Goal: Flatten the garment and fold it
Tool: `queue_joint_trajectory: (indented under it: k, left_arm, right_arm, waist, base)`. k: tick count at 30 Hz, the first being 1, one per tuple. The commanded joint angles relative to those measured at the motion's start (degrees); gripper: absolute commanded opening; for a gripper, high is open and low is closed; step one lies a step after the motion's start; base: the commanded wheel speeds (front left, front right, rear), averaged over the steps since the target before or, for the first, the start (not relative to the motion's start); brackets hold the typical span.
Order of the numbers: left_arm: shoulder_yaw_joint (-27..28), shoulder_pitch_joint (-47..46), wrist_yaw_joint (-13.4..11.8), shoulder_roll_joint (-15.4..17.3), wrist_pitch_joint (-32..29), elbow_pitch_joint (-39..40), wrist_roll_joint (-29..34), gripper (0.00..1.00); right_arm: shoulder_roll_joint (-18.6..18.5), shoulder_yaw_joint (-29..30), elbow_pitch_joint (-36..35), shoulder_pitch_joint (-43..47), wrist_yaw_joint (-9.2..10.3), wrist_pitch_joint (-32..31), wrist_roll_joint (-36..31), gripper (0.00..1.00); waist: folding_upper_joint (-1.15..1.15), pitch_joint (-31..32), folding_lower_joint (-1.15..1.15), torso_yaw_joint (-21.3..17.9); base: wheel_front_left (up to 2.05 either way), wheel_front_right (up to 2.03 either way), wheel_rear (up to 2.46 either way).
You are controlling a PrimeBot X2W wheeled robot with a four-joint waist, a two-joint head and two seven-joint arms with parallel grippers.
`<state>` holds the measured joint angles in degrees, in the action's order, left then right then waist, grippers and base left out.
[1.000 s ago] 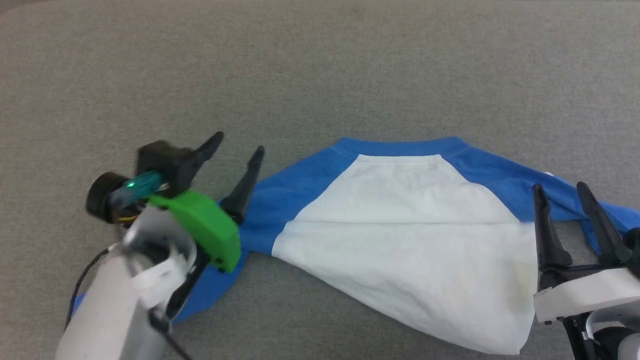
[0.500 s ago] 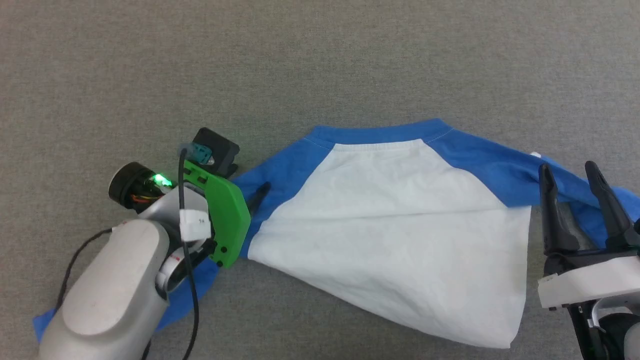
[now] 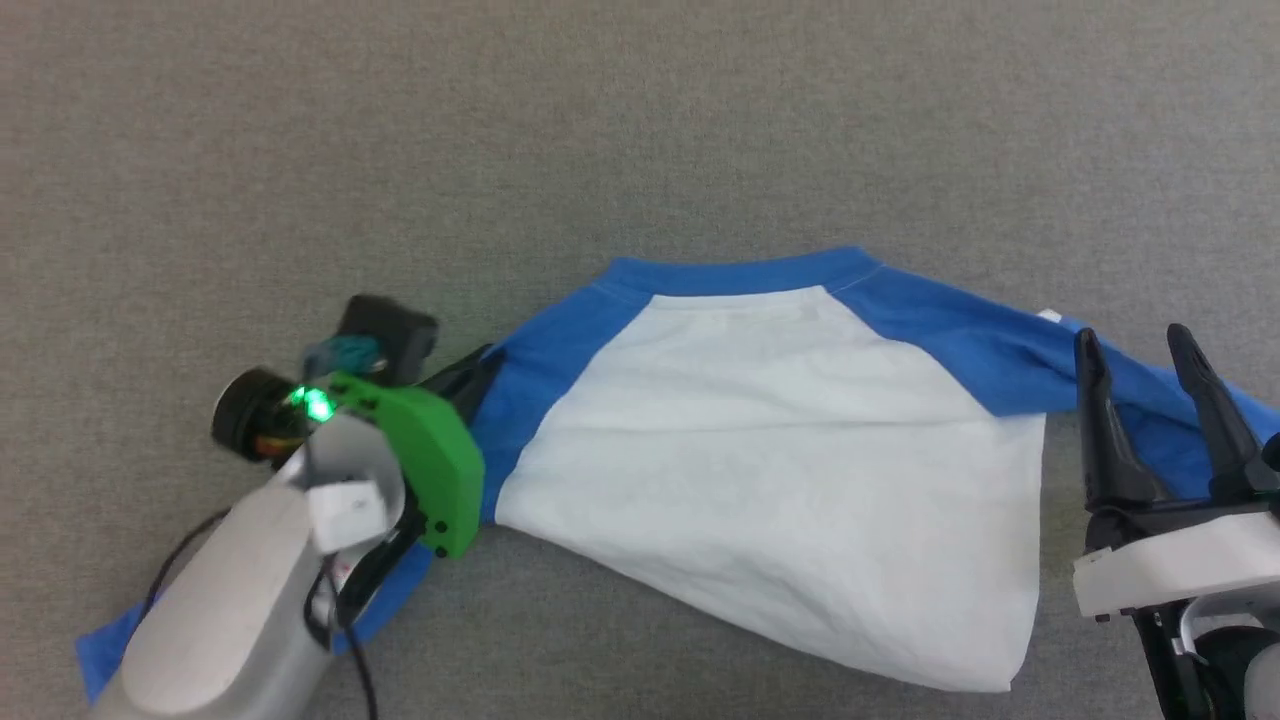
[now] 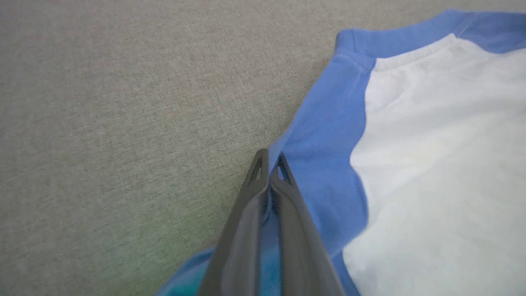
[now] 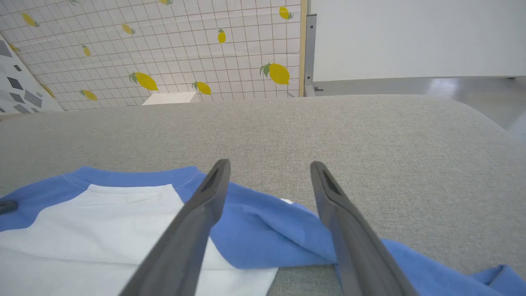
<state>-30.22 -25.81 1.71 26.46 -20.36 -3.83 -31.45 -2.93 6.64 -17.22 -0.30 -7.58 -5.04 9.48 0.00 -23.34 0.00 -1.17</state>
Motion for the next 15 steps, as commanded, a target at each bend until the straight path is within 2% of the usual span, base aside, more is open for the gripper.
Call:
queue_joint_trajectory:
  k: [1,2,3,4,7,15]
  left_arm:
    - [1.5,2.3,-1.5,0.2,1.9,1.0,-0.8,0.00]
    - [2.8,3.9,-2.7,0.5,3.6,2.1,-1.0,0.00]
    - [5.5,8.0,-5.8,1.9,7.3,4.6,-0.5,0.00]
    - [6.1,9.2,-6.6,2.4,8.3,5.4,-0.1,0.00]
    - [6.2,11.1,-7.1,2.6,9.1,6.9,-0.2,0.00]
    - [4.3,8.3,-6.7,0.3,8.7,7.7,0.0,0.00]
  right_arm:
    - [0.1,-0.1,-0.4,-0.3,0.09,0.0,-0.8,1.00]
    - [0.1,-0.2,-0.6,-0.2,0.09,-0.3,-1.2,1.00]
    - [-0.2,-1.5,-1.4,-0.5,0.09,-1.9,-2.5,1.00]
    - [-1.0,-2.2,-1.8,-0.9,0.09,-2.7,-2.9,1.00]
    - [-4.5,-5.3,-2.2,-2.8,0.09,-6.7,-1.6,1.00]
    - [-21.8,-16.6,-1.4,-14.2,0.09,-26.0,7.8,1.00]
  waist:
    - [0.00,1.5,0.00,0.7]
    - [0.00,2.0,0.00,1.0]
    - [0.00,2.7,0.00,1.7]
    - [0.00,2.8,0.00,2.1]
    - [0.00,2.5,0.00,2.9]
    - [0.00,-0.8,0.00,4.6]
  base:
    - [0.00,0.00,0.00]
    - [0.00,0.00,0.00]
    - [0.00,0.00,0.00]
    - [0.00,0.00,0.00]
    - [0.00,0.00,0.00]
    - [0.00,0.00,0.00]
